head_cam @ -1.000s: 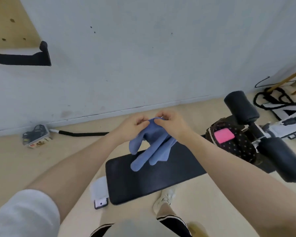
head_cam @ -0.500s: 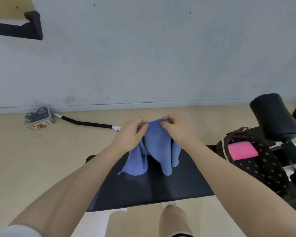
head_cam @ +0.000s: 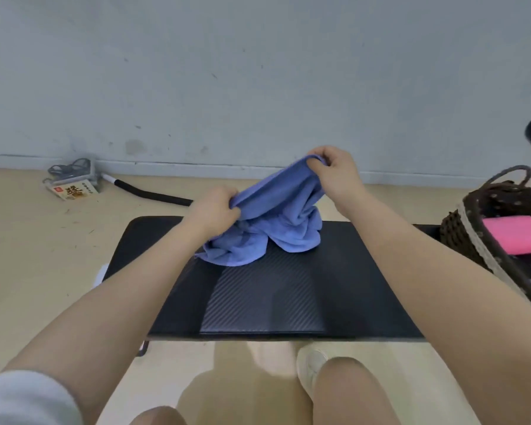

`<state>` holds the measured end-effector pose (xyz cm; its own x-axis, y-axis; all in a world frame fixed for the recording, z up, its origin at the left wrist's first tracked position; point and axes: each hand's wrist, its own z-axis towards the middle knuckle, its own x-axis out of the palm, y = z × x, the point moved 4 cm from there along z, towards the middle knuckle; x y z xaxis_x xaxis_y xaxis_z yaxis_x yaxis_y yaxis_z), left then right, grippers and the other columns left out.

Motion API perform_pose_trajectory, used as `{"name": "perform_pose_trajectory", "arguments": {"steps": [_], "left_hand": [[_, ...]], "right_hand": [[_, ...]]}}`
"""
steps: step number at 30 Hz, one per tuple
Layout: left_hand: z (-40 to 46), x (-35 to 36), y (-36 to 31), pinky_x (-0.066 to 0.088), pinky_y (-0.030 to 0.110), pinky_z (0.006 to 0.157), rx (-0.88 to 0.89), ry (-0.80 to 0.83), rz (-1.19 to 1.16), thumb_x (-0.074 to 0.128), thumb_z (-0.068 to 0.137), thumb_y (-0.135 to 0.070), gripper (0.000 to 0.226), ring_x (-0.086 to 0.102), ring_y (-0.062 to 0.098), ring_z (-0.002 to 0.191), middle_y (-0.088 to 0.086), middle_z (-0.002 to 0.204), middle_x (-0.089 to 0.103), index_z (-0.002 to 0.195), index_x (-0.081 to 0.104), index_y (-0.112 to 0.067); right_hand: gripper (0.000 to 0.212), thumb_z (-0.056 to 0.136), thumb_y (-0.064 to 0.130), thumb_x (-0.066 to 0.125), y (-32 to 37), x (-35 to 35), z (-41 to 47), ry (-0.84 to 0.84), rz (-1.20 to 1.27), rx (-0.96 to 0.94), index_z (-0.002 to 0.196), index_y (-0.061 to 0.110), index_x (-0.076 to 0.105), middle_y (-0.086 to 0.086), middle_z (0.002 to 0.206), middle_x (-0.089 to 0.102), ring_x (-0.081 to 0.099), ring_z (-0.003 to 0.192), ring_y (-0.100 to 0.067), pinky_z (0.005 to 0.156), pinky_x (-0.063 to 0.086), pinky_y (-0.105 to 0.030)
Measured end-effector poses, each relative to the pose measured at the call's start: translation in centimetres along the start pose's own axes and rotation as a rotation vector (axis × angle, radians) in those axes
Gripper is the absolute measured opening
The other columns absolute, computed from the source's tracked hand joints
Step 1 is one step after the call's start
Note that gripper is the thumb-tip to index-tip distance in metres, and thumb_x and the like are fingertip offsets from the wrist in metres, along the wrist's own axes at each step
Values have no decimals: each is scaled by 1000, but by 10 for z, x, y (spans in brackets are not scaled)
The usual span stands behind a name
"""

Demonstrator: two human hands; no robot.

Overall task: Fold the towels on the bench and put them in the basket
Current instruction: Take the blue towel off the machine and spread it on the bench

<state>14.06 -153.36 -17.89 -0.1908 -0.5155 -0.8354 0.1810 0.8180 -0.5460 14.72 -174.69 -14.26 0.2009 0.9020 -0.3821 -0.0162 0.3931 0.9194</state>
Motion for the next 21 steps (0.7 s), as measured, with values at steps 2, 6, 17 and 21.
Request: {"name": "perform_pose_trajectory", "arguments": {"steps": [2, 6, 17, 21], "left_hand": [[-3, -25, -12, 30, 30, 53, -42, -157, -53, 46, 81, -2, 20, 46, 26, 66, 9, 63, 51, 63, 44, -11], [-20, -81, -68, 39, 31, 73, 66, -505, -137, 41, 81, 4, 26, 55, 27, 86, 15, 95, 62, 95, 62, -2], [-106, 19, -33, 39, 34, 76, 119, -138, 53, 45, 87, 4, 22, 52, 28, 88, 11, 92, 56, 91, 64, -7], [-136, 62, -1, 41, 37, 73, 45, 136, 210, 47, 91, -7, 15, 54, 29, 82, 13, 87, 60, 84, 61, -7]], "right_hand": [[31, 90, -1, 45, 16, -20, -3, -50, 82, 2, 72, 22, 57, 5, 72, 55, 49, 69, -9, 59, 42, -14], [32, 90, -5, 40, 73, -77, -13, -210, 330, -112, 75, 20, 56, 5, 76, 56, 50, 68, -4, 60, 42, -10], [21, 97, 10, 46, -42, -98, -136, 383, -425, -166, 101, 11, 67, 6, 93, 63, 55, 85, -6, 68, 36, -1], [24, 97, 15, 47, -83, -67, -170, 743, -774, -141, 107, 14, 68, 5, 109, 68, 58, 101, -13, 80, 36, -14]]}}
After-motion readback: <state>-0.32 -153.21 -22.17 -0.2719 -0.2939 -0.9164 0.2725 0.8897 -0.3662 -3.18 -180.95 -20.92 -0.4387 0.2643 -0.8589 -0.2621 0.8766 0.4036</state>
